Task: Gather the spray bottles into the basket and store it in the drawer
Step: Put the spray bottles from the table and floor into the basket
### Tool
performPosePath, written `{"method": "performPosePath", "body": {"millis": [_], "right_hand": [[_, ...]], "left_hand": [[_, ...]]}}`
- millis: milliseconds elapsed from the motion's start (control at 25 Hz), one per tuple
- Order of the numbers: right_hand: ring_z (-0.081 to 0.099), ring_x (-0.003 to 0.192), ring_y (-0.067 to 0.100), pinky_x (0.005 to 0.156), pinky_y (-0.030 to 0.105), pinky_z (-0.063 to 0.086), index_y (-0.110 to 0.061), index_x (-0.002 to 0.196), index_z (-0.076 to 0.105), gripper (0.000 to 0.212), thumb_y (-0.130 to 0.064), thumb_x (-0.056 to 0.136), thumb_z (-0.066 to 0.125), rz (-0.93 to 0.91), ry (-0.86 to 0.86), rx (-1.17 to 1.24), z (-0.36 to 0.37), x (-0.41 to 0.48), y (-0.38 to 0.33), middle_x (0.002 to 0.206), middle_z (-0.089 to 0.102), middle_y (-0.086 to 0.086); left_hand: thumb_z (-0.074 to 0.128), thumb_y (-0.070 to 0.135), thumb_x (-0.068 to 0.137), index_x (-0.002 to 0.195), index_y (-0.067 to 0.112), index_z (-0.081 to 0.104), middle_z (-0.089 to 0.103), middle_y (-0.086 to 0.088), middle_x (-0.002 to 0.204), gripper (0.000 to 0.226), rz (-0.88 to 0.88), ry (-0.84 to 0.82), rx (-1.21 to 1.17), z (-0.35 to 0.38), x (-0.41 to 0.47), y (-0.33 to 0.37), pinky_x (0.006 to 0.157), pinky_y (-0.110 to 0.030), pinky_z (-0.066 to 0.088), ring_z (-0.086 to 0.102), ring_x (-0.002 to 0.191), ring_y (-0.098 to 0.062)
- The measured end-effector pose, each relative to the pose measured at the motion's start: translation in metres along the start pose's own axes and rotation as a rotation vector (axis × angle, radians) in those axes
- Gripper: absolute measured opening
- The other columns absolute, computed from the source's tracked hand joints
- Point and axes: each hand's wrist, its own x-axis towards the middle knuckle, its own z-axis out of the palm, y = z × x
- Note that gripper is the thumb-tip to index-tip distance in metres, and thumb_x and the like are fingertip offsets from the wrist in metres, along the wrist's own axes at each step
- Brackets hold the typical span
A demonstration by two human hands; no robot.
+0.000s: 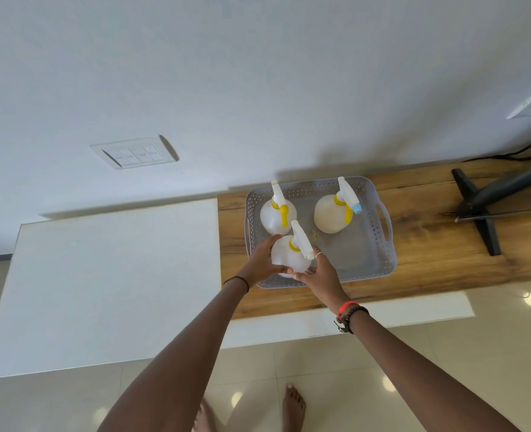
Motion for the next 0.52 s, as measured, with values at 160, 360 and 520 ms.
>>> {"method": "performPosePath", "body": {"millis": [160, 360, 520], "right_hand": [[0.05, 0.122, 0.027, 0.096, 0.045, 0.051, -0.016, 0.144, 0.038, 0.08, -0.009, 0.074, 0.077, 0.003, 0.035, -0.085, 0.008, 0.005, 0.004, 0.132, 0.053, 0.012], [0.05, 0.122, 0.028, 0.095, 0.043, 0.052, -0.017, 0.142, 0.041, 0.076, -0.004, 0.075, 0.075, 0.015, 0.086, -0.114, 0.015, 0.003, 0.008, 0.131, 0.052, 0.012], [0.048, 0.121, 0.026, 0.093, 0.039, 0.052, -0.017, 0.141, 0.04, 0.075, -0.007, 0.075, 0.075, 0.017, 0.097, -0.176, 0.016, 0.003, 0.004, 0.129, 0.052, 0.013]], "left_hand": [[0.083, 0.011, 0.07, 0.147, 0.007, 0.033, 0.044, -0.016, 0.146, 0.091, -0.021, -0.028, 0.038, -0.001, 0.004, -0.007, 0.113, -0.05, 0.036, 0.041, 0.137, -0.03], [0.08, 0.011, 0.073, 0.149, 0.009, 0.028, 0.043, -0.016, 0.147, 0.092, -0.048, -0.063, 0.054, 0.001, 0.004, -0.014, 0.114, -0.049, 0.035, 0.041, 0.137, -0.03], [0.079, 0.01, 0.074, 0.15, 0.009, 0.027, 0.045, -0.015, 0.146, 0.092, -0.047, -0.086, 0.079, -0.001, 0.006, -0.014, 0.114, -0.048, 0.036, 0.042, 0.136, -0.03]]}}
